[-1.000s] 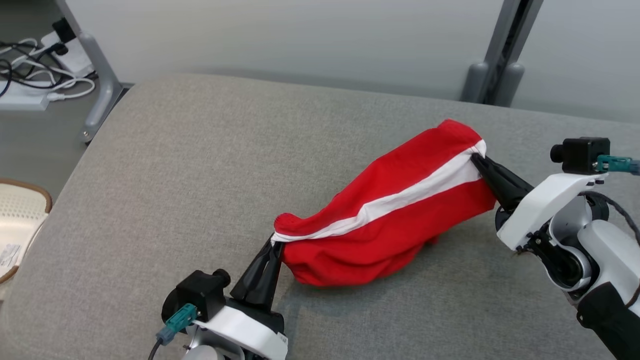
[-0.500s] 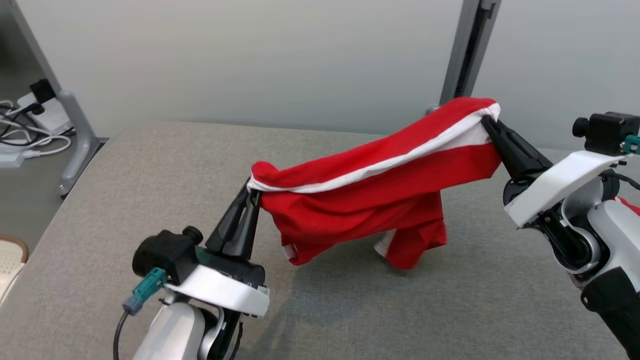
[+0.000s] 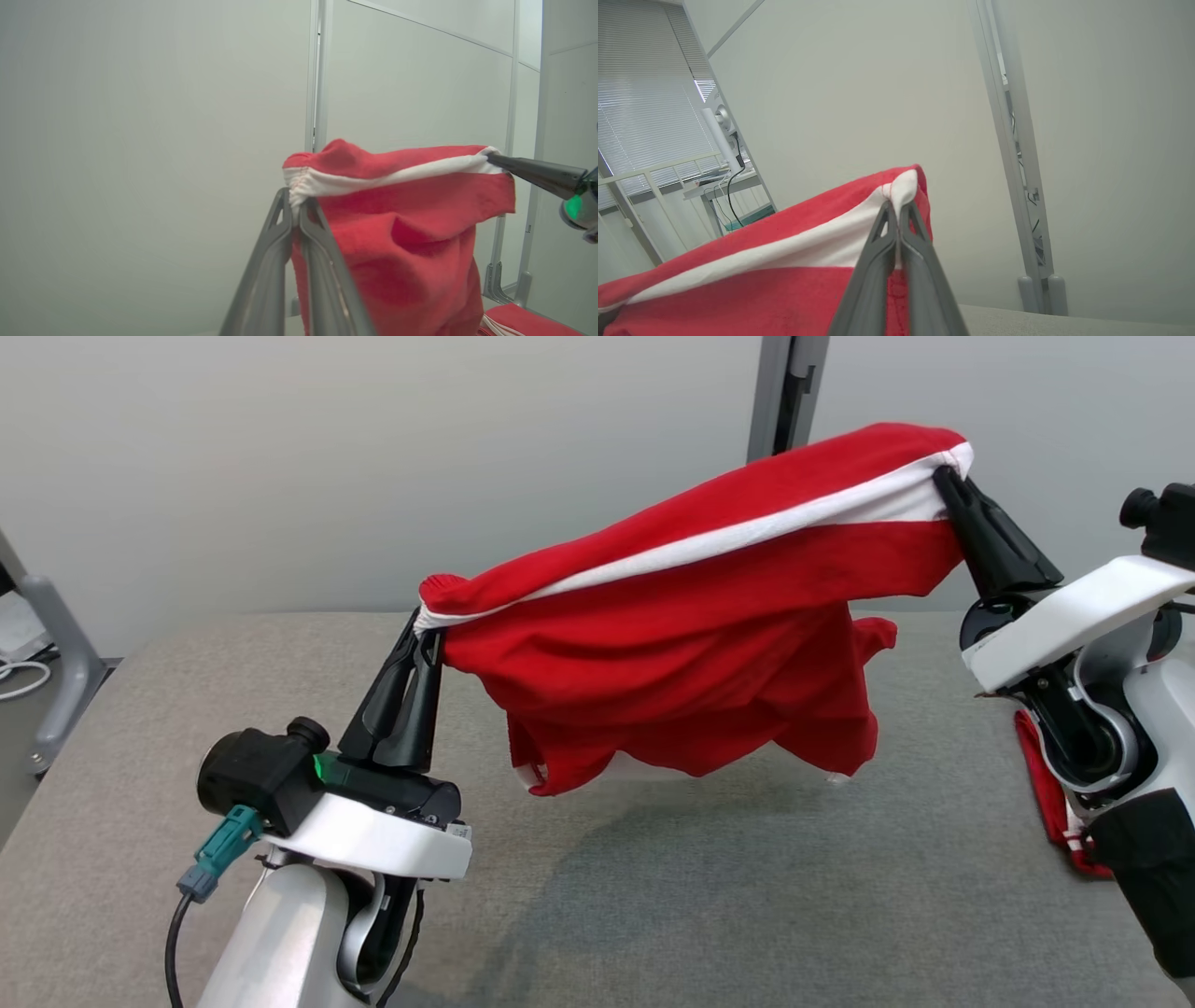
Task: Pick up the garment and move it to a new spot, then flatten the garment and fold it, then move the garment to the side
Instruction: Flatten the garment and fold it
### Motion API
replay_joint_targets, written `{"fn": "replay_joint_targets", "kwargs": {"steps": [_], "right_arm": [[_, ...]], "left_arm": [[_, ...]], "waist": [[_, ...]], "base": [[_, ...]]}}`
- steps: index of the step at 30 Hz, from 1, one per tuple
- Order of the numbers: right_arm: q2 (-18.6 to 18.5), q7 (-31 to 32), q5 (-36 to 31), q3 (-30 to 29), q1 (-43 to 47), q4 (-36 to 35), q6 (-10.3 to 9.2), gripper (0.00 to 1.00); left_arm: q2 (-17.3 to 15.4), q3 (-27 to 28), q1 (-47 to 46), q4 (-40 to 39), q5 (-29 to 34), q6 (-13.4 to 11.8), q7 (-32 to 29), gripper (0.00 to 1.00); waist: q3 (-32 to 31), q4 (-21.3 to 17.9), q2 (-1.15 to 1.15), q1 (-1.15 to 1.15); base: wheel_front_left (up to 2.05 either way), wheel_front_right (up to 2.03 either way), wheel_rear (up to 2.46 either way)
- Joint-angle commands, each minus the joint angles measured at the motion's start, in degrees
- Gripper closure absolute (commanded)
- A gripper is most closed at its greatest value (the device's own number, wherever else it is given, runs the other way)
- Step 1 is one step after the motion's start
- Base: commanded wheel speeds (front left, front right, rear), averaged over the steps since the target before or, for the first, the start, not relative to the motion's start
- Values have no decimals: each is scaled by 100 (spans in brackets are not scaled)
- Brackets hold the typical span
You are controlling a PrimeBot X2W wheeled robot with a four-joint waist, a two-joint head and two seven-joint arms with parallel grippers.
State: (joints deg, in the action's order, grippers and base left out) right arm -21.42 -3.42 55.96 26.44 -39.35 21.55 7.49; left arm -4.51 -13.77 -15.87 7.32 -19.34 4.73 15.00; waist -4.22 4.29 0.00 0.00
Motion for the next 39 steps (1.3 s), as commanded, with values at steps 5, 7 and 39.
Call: {"fn": "replay_joint_targets", "kwargs": {"steps": [5, 7, 39], "right_arm": [[224, 239, -266, -347, 121, 30, 1, 100], [259, 288, -303, -385, 143, 3, 1, 100], [1536, -1112, -2242, -940, -4644, 3065, 1, 100]], "left_arm": [[10, 32, -89, 5, -113, -29, 19, 100], [18, 21, -94, 22, -144, -26, 10, 100], [-843, -1057, -6112, 3193, -670, 273, -19, 100]], "waist": [[34, -191, 0, 0], [49, -215, 0, 0], [3362, -549, 0, 0]], "base": [[0, 0, 0], [0, 0, 0], [0, 0, 0]]}}
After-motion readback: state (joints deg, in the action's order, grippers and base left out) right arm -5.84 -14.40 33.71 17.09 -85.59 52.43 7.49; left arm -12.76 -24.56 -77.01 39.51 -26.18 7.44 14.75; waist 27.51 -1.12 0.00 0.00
